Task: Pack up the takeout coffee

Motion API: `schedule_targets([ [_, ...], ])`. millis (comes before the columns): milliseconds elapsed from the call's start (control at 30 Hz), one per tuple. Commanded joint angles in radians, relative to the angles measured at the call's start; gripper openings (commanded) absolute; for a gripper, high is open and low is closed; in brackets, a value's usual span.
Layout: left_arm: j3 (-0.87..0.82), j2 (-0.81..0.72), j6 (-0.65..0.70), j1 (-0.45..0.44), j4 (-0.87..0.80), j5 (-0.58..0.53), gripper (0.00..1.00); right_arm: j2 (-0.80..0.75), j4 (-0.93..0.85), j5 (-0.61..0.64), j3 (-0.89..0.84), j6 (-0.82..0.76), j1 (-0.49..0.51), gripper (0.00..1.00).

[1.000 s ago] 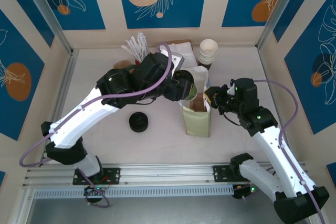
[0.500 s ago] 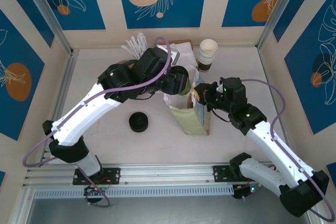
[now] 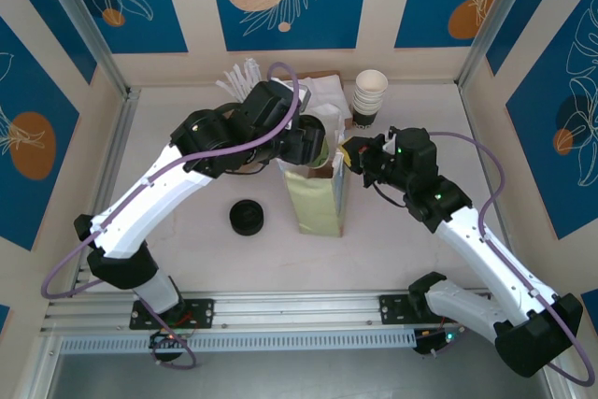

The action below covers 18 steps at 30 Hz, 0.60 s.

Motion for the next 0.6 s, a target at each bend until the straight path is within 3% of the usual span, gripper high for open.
schedule_targets([
  [0, 0.024, -0.032, 0.005, 0.012, -0.025, -0.017, 0.68, -0.031, 0.013, 0.014, 0.027, 0.018, 0.005, 0.06],
  [267, -0.041, -0.033, -0.01, 0.013, -0.014, 0.01, 0.68, -0.13, -0.111, 0.02, -0.067, -0.039, 0.006, 0.09],
  [400, -0.098, -0.029, -0.023, 0.013, 0.003, 0.031, 0.67, -0.165, -0.15, 0.008, -0.124, -0.089, 0.003, 0.2],
  [567, -0.157, -0.024, -0.041, 0.013, 0.033, 0.066, 0.67, -0.167, -0.217, -0.13, -0.15, -0.156, -0.048, 0.3],
])
